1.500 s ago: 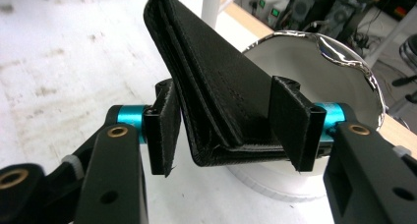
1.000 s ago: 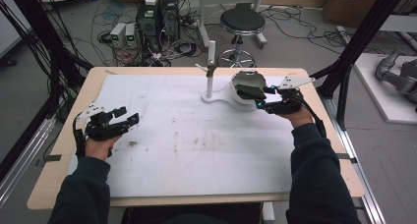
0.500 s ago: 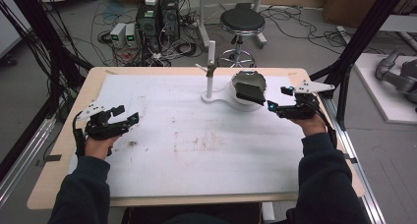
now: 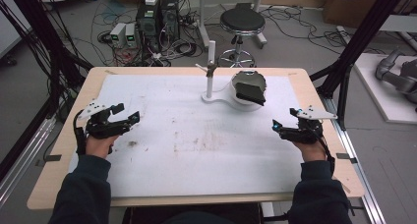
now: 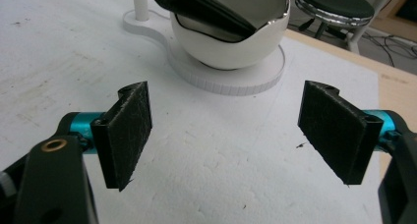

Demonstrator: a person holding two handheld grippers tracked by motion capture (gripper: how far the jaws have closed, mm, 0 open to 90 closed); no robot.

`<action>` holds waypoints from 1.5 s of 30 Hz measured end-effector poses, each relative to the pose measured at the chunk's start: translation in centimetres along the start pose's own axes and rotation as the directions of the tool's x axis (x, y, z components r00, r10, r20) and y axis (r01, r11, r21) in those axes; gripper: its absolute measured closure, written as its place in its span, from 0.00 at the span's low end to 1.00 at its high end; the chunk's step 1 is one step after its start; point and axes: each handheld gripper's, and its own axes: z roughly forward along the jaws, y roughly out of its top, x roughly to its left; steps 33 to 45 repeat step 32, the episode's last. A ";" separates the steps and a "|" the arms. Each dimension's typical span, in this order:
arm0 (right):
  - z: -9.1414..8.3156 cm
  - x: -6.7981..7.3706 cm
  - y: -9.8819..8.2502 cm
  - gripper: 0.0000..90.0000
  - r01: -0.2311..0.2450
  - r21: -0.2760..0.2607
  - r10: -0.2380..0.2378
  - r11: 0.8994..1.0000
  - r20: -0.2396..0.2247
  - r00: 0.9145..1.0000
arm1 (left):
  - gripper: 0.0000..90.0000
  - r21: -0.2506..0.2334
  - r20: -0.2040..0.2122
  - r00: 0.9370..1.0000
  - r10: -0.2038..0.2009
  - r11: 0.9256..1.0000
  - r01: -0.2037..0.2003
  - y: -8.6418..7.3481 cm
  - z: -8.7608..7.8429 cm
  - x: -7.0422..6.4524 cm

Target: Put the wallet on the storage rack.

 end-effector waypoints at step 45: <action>-0.2 0.7 -0.3 0.23 -0.011 0.034 0.012 0.999 -0.018 1.000 | 0.23 0.001 0.003 1.000 0.006 1.000 -0.006 -0.1 -0.2 -0.4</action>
